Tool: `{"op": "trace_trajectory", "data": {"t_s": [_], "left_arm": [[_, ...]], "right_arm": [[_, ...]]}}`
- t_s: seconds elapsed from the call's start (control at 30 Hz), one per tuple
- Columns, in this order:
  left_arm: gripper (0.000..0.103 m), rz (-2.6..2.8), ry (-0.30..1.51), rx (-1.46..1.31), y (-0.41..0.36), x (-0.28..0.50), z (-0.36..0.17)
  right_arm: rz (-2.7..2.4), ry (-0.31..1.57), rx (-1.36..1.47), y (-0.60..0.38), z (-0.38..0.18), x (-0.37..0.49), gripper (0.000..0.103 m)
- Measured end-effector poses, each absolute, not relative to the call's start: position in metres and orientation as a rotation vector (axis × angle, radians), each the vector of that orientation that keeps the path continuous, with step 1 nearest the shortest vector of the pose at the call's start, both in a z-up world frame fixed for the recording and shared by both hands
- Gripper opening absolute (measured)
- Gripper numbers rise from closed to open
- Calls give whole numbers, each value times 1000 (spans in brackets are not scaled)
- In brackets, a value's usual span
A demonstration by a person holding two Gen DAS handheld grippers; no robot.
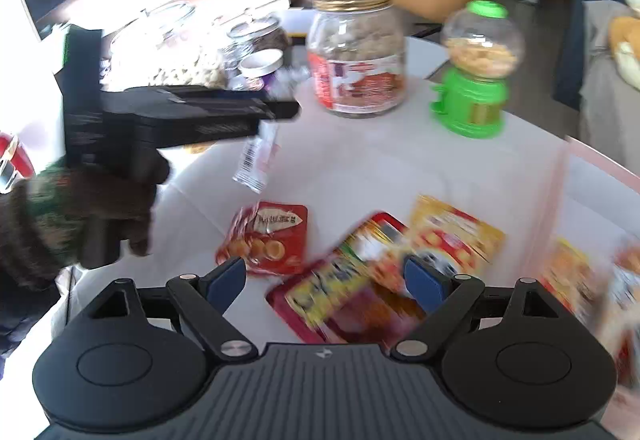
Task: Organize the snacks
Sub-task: 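Lift the clear packet with the left gripper while the right grasps the red pastry bag, then carry the clear packet with the left gripper toward the pink box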
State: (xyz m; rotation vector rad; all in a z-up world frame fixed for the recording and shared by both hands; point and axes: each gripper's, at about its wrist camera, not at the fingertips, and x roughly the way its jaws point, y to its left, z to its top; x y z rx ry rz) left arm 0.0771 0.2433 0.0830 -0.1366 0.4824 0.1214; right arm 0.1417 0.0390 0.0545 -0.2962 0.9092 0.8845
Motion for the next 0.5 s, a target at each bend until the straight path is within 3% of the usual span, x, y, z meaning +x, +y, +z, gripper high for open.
{"op": "trace_trajectory", "data": {"t_s": [0.13, 0.33, 0.4, 0.5], "left_arm": [[41, 150, 468, -167, 256, 49, 97], [42, 168, 531, -167, 247, -4, 96], [42, 174, 532, -184, 243, -23, 94], [42, 179, 544, -211, 230, -45, 88]], "right_arm": [[892, 991, -243, 80, 24, 147, 87], [865, 913, -363, 127, -2, 127, 90], [872, 901, -404, 127, 0, 114, 79], [938, 956, -367, 109, 8, 102, 79]]}}
